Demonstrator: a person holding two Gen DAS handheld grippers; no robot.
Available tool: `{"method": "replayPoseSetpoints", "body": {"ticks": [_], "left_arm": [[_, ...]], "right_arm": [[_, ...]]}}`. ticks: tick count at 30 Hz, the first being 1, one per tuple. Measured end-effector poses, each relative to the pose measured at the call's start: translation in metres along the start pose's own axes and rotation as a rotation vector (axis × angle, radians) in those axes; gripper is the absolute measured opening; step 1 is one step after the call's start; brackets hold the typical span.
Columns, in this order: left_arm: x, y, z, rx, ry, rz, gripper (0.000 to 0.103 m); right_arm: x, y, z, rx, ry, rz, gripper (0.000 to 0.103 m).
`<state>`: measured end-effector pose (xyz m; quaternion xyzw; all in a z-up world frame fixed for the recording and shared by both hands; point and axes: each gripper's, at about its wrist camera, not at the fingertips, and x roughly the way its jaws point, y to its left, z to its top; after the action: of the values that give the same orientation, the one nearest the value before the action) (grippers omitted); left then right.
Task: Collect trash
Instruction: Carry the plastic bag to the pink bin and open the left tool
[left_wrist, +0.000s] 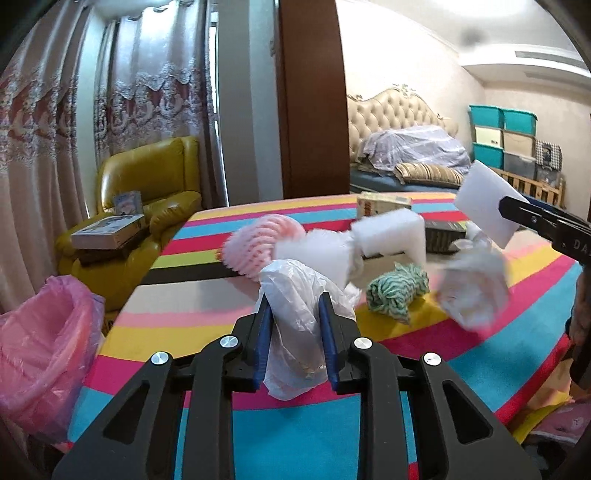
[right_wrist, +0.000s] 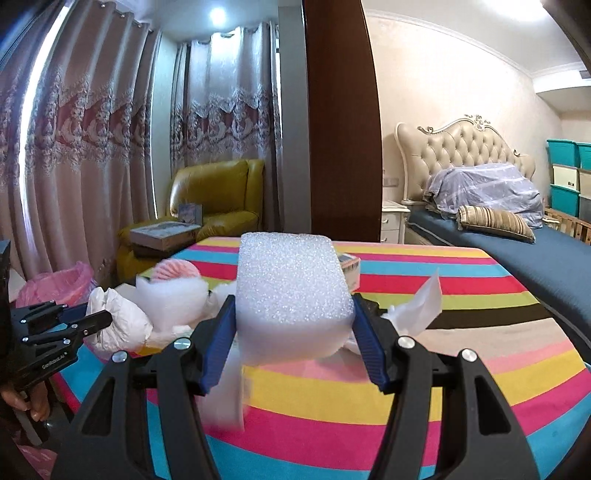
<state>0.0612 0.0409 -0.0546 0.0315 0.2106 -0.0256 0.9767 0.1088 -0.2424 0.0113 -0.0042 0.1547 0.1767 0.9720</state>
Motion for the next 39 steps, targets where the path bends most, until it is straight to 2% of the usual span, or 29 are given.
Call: {"method": "replayPoseSetpoints", "body": {"ticks": [7, 11, 14, 26, 32, 39], "left_arm": [[-0.009, -0.002, 0.000, 0.016, -0.019, 0.000, 0.024], [0.001, -0.002, -0.006, 0.016, 0.022, -0.005, 0.023], [0.002, -0.004, -0.003, 0.018, 0.017, -0.007, 0.024], [-0.016, -0.004, 0.001, 0.041, -0.036, -0.010, 0.024], [-0.028, 0.003, 0.002, 0.037, -0.047, -0.003, 0.024], [-0.054, 0.021, 0.008, 0.026, -0.085, 0.037, 0.024]], "right_arm": [[-0.004, 0.016, -0.002, -0.052, 0.010, 0.028, 0.059], [0.008, 0.015, -0.010, -0.028, 0.055, 0.035, 0.059], [0.014, 0.011, -0.013, 0.002, 0.077, 0.035, 0.059], [0.010, 0.017, -0.007, -0.020, 0.054, 0.050, 0.059], [0.006, 0.029, -0.001, -0.061, 0.050, 0.103, 0.059], [-0.001, 0.052, 0.021, -0.152, 0.053, 0.200, 0.059]]}}
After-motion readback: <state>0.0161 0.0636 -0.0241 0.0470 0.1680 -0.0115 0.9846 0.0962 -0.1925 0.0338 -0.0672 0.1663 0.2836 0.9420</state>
